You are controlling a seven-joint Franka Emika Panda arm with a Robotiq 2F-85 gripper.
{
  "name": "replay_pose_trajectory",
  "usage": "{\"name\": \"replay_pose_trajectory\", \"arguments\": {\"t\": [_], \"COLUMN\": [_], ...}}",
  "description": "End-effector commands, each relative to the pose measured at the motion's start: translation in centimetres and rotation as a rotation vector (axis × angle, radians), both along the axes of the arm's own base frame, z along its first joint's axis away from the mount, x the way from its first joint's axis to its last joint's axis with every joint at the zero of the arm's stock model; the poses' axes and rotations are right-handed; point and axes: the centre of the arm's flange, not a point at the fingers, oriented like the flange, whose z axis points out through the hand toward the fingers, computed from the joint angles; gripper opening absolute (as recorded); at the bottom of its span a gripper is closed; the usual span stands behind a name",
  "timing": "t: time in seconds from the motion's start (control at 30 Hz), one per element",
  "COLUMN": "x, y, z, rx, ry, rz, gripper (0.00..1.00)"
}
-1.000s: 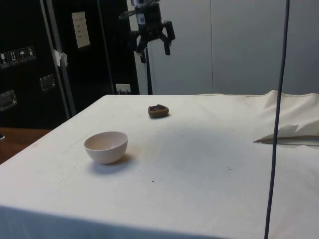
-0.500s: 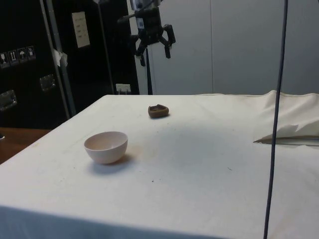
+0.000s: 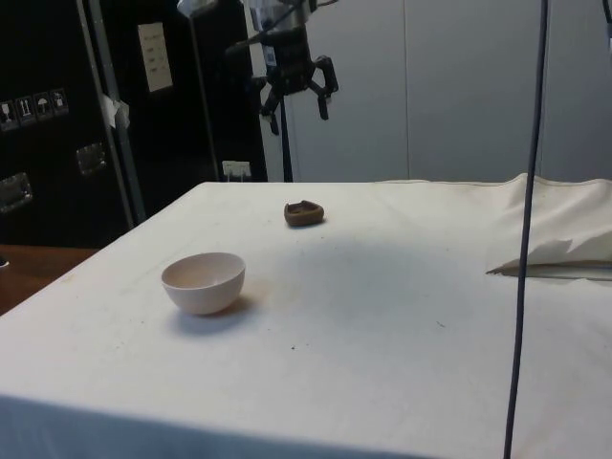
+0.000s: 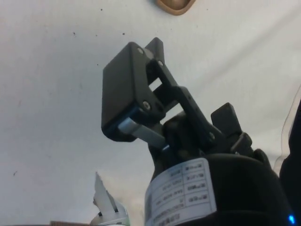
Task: Pour the coffee beans from the cup into the bowl.
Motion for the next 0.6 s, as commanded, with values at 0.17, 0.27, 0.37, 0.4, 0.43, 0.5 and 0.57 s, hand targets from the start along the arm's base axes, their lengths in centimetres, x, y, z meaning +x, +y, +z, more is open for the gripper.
{"name": "replay_pose_trajectory", "arguments": {"t": [0.17, 0.27, 0.37, 0.4, 0.43, 0.5, 0.57], "x": [0.1, 0.1, 0.2, 0.2, 0.2, 0.2, 0.2], "y": [-0.1, -0.1, -0.1, -0.1, -0.1, -0.1, 0.0], "z": [-0.5, -0.8, -0.8, -0.9, -0.9, -1.0, -1.1], "rx": [-0.014, -0.015, -0.015, -0.015, -0.015, -0.015, -0.013], "ry": [-0.015, -0.018, -0.022, -0.022, -0.024, -0.025, -0.027], "rz": [-0.048, -0.073, -0.093, -0.099, -0.104, -0.118, -0.137], "gripper": [1.0, 1.0, 1.0, 1.0, 1.0, 1.0, 1.0]}}
